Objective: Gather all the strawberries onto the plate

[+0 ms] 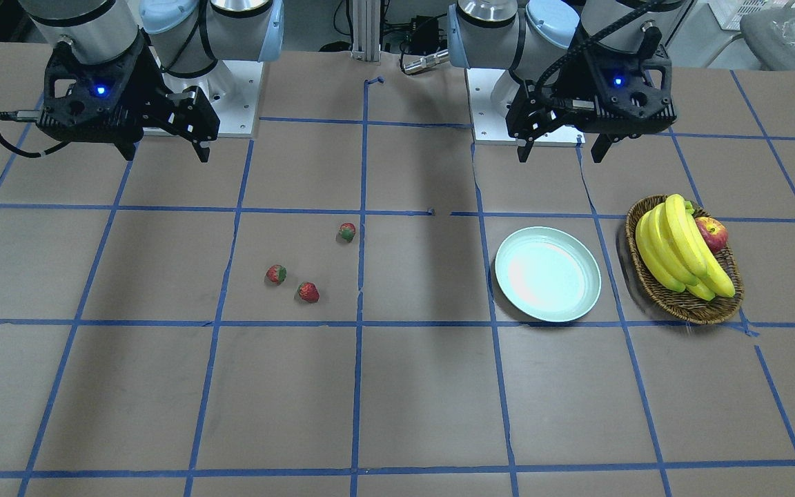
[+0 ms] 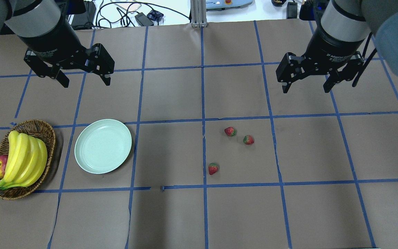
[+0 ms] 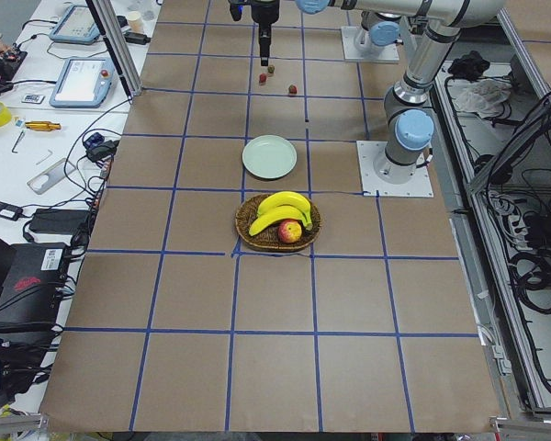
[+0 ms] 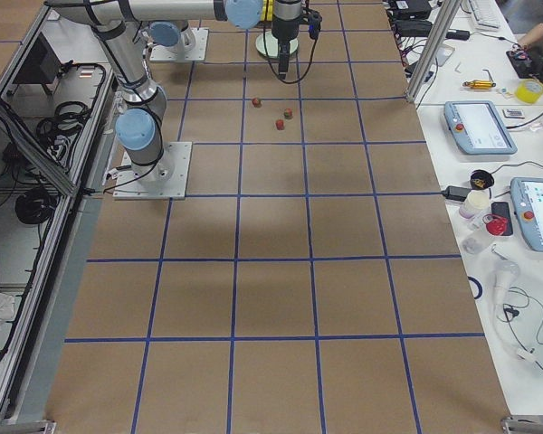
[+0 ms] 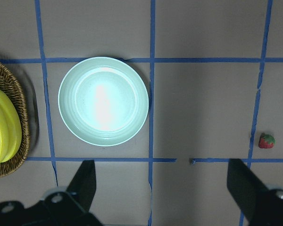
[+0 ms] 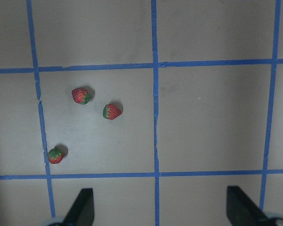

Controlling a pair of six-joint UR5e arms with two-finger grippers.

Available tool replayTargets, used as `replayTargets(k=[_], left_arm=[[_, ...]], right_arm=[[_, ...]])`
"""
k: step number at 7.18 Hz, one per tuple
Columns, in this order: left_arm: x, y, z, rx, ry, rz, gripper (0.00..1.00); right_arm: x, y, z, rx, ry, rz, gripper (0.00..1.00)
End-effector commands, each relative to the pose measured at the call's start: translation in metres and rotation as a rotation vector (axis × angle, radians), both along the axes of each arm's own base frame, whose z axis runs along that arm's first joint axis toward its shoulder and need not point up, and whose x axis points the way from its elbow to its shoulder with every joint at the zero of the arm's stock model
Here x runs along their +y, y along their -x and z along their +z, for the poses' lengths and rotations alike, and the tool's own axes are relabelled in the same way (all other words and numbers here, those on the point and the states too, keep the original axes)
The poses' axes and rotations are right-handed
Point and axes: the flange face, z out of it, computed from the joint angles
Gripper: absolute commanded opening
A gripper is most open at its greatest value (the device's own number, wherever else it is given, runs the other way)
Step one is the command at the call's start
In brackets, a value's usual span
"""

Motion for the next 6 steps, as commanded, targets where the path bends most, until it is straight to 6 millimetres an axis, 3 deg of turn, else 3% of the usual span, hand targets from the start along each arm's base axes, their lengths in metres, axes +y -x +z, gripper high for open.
replayTargets(k=[1,6], left_arm=[[-0.0003,-0.0010,0.0000,0.000,0.000,-0.014,1.00],[-0.0001,-0.0002,0.0000,-0.001,0.000,-0.017,1.00]], right_arm=[[-0.0002,-0.0001,0.0000,0.000,-0.001,0.001,1.00],[-0.0044,-0.0027,-0.0070,-0.018,-0.009,-0.006,1.00]])
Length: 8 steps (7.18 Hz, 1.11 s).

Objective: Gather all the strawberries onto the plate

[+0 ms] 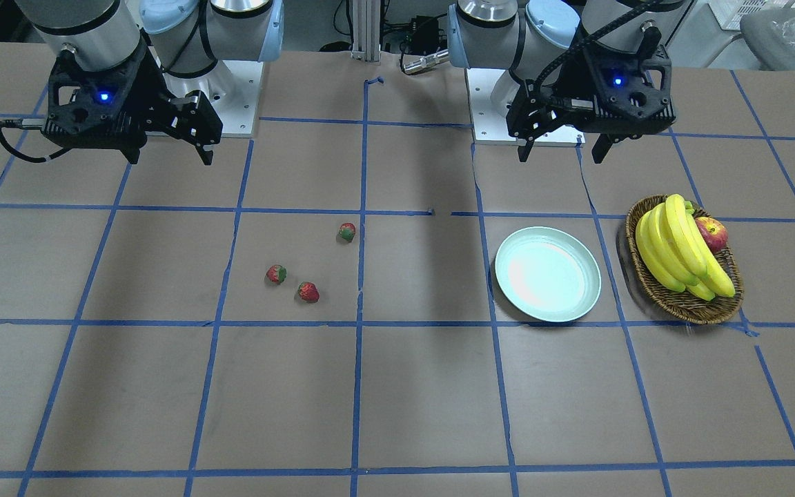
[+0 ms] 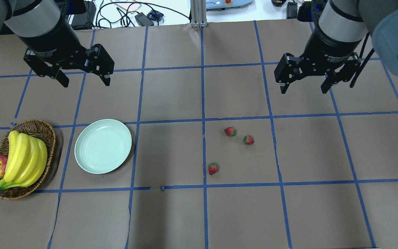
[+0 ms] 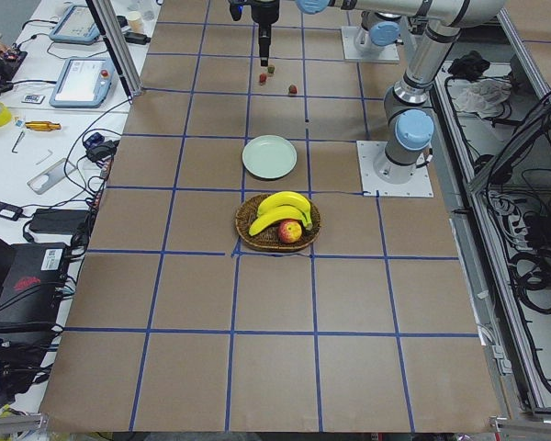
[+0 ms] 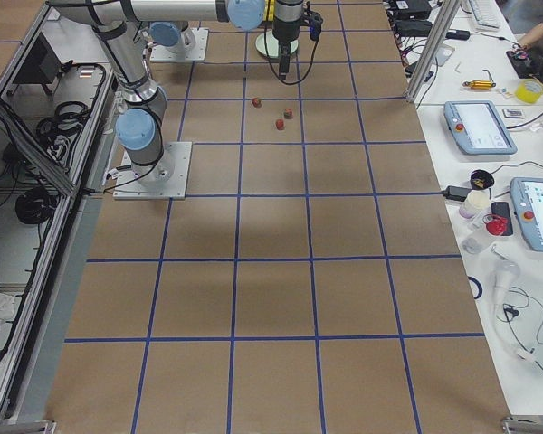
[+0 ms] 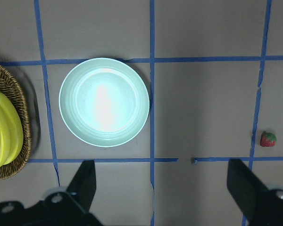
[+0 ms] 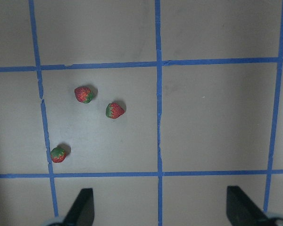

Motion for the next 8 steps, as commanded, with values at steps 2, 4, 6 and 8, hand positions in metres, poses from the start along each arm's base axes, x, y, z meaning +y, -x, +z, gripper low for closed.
replayTargets(k=[2,4,6,8], left_arm=[[0.001,0.000,0.001,0.000,0.002,0.000,1.00],[0.001,0.000,0.001,0.000,0.002,0.000,1.00],[0.002,0.000,0.002,0.000,0.003,0.000,1.00],[0.002,-0.001,0.001,0.000,0.002,0.001,1.00]], right_arm=[[-0.006,-0.002,-0.009,0.020,-0.026,-0.007,1.00],[-0.005,-0.001,-0.009,0.032,-0.027,0.009,1.00],[-0.007,-0.004,-0.016,0.014,-0.032,-0.007,1.00],[-0.029,-0.033,-0.061,0.020,-0.087,-0.014,1.00]])
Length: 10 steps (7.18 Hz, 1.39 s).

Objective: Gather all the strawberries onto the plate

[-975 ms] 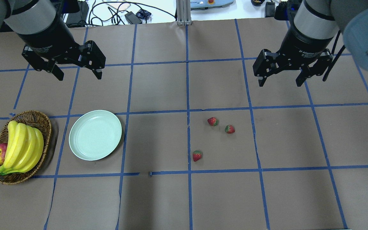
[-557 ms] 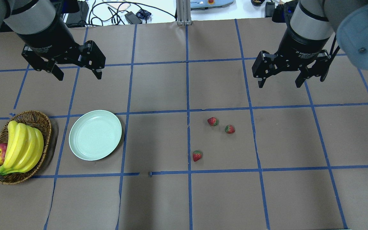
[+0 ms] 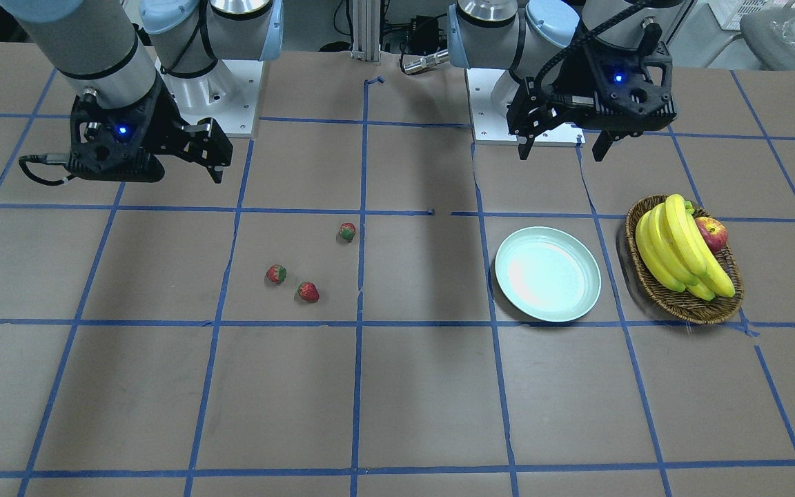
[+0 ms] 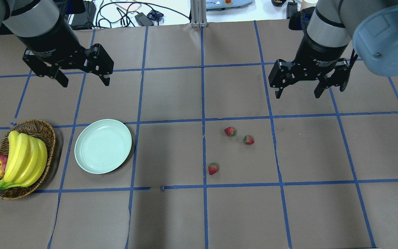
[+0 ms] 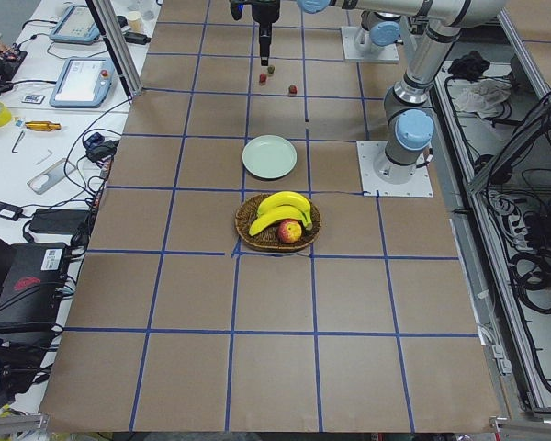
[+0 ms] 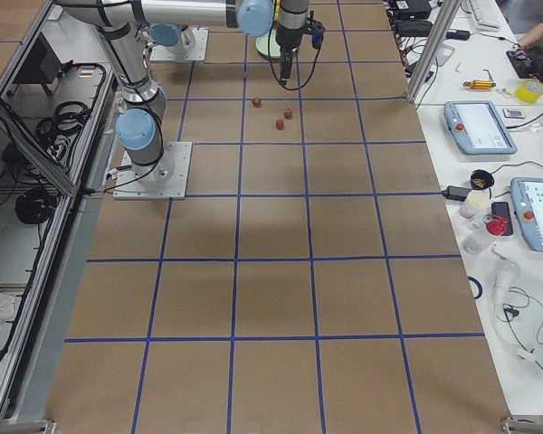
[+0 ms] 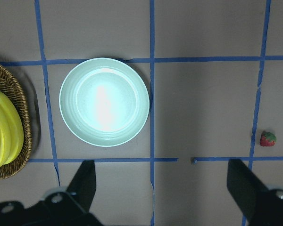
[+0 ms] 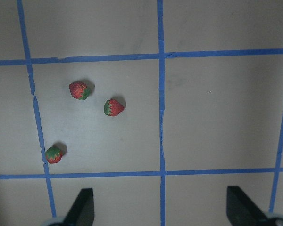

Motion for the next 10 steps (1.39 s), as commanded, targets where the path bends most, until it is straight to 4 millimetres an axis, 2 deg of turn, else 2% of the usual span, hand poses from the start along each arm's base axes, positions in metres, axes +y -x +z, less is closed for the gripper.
replayTargets(k=[1,2,3,4,7,8,10], left_arm=[[0.000,0.000,0.000,0.000,-0.001,0.001,1.00],[0.000,0.000,-0.001,0.000,-0.002,-0.001,1.00],[0.000,0.000,-0.001,0.000,-0.003,-0.001,1.00],[0.000,0.000,-0.001,0.000,-0.003,0.001,1.00],[0.001,-0.001,0.000,-0.002,-0.001,0.001,1.00],[0.001,-0.001,0.000,-0.002,-0.001,0.003,1.00],[0.000,-0.002,0.000,0.000,-0.001,0.004,1.00]], right_arm=[[-0.016,-0.053,-0.039,0.017,0.002,-0.001,1.00],[-0.023,-0.087,-0.064,0.009,0.013,0.056,1.00],[-0.030,-0.109,-0.091,0.003,0.048,0.126,1.00],[-0.026,-0.121,-0.118,-0.012,0.066,0.249,1.00],[0.002,-0.118,-0.194,-0.059,0.109,0.454,0.99],[-0.001,-0.118,-0.207,-0.053,0.126,0.467,0.93],[-0.015,-0.121,-0.240,-0.057,0.120,0.526,0.95]])
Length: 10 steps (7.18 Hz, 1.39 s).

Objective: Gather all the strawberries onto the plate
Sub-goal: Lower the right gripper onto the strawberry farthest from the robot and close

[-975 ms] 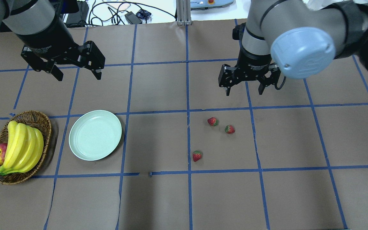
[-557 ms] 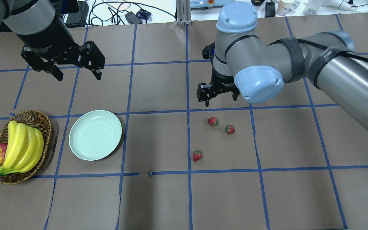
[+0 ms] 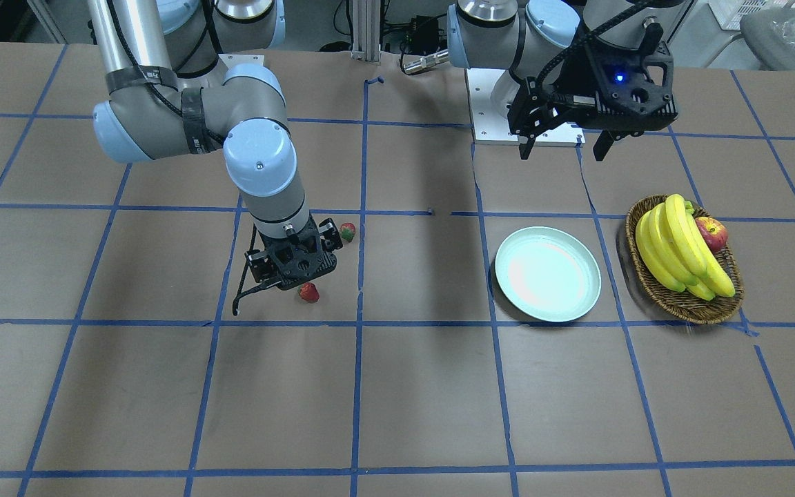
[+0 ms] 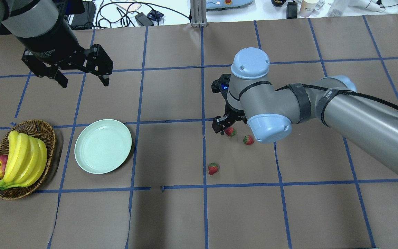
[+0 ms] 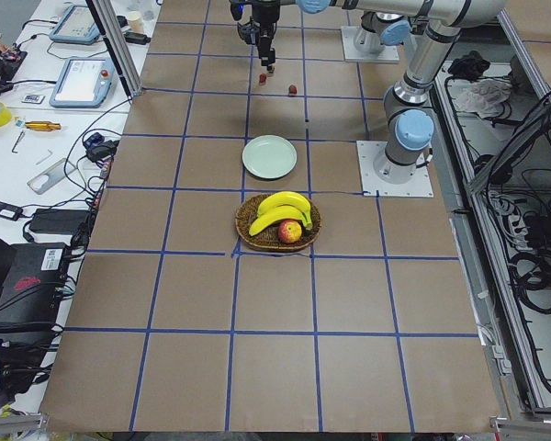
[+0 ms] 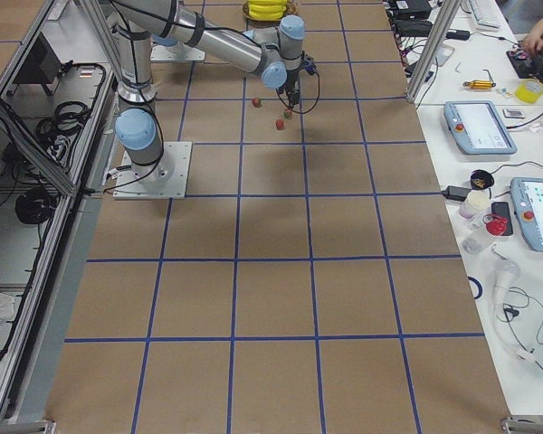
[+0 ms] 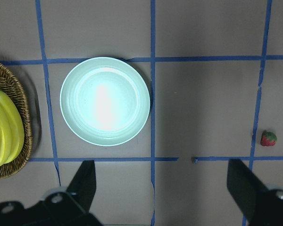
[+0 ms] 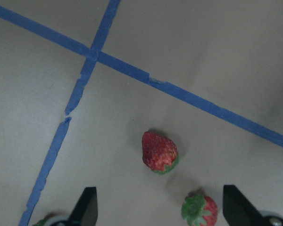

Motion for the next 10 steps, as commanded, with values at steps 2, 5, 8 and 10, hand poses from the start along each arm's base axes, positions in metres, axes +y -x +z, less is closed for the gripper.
replayTargets(k=[2,5,8,10], left_arm=[[-0.001,-0.001,0.001,0.001,0.003,0.001,1.00],[0.000,0.000,0.001,0.001,0.003,0.000,1.00],[0.000,0.000,0.001,0.001,0.003,0.000,1.00],[0.000,0.000,0.001,0.001,0.003,0.000,1.00]], right_arm=[[-0.015,-0.002,-0.032,0.010,0.020,0.072,0.95],[-0.015,0.000,-0.044,0.038,0.002,0.063,0.96],[-0.014,-0.004,-0.049,-0.002,-0.017,0.067,0.90],[-0.011,-0.003,-0.052,-0.001,-0.031,0.070,0.41]])
